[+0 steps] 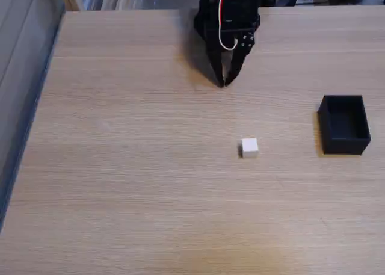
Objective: Pick a white block and place it in the black box.
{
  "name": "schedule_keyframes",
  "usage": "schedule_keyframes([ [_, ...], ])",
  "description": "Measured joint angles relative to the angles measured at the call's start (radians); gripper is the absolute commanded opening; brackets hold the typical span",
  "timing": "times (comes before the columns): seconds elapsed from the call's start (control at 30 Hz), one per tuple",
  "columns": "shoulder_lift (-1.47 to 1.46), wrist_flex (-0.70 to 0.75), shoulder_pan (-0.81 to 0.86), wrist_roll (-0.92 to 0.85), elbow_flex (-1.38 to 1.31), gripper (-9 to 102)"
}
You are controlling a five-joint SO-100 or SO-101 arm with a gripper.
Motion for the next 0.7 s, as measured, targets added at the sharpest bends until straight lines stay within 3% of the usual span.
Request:
schedule_keyframes([
  [0.7, -0.787, -0.173, -0.091, 0.150, -0.528, 3],
])
